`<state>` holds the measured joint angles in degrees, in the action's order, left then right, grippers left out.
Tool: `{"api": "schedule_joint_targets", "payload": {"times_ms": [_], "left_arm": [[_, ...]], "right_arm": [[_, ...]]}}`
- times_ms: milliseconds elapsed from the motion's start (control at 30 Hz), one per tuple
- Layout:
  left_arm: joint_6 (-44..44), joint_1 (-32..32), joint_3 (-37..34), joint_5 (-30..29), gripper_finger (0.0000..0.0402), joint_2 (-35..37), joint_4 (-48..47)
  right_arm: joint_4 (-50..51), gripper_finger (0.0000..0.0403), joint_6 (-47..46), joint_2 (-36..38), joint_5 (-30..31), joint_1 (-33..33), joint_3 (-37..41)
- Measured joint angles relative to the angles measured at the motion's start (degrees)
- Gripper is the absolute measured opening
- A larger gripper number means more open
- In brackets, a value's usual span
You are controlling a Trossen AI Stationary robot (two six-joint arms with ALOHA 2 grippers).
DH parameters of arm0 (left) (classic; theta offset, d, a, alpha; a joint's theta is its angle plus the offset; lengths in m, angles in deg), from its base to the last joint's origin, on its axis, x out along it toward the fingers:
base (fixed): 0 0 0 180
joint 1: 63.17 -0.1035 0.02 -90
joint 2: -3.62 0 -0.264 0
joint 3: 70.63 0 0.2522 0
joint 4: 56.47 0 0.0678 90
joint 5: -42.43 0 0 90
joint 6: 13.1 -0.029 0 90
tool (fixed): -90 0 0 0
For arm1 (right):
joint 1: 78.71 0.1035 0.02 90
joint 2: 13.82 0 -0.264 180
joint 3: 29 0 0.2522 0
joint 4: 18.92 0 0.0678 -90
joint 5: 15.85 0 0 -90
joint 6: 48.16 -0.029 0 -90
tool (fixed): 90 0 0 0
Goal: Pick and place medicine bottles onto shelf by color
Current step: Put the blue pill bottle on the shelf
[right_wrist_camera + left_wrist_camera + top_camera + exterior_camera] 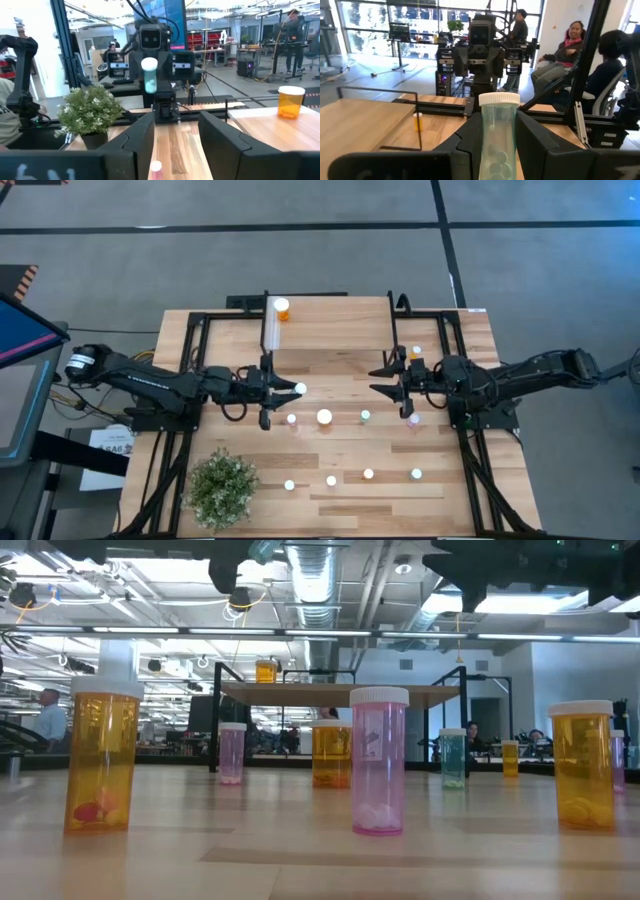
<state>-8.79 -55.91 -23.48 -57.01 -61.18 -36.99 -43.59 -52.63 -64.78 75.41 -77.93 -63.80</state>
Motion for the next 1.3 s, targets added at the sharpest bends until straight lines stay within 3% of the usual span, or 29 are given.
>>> {"api": "schedule_joint_targets", "payload": {"times_ms": [833, 1000, 1300], "left_arm": [[-0.89, -0.34, 0.55, 2.17, 0.0078, -1.92, 4.64], [-0.80, -0.34, 0.55, 2.81, 0.0084, -4.03, 7.97], [0.69, -1.02, 1.84, 4.24, 0.0091, -8.84, 12.41]], "right_arm": [[-5.68, 0.0193, 3.44, -0.11, 0.04, 3.89, -0.52], [-5.35, 0.0208, 3.52, -3.19, 0.04, 4.11, -4.17], [-5.43, 0.0239, 4.98, -16.25, 0.04, 3.79, -13.20]]}}
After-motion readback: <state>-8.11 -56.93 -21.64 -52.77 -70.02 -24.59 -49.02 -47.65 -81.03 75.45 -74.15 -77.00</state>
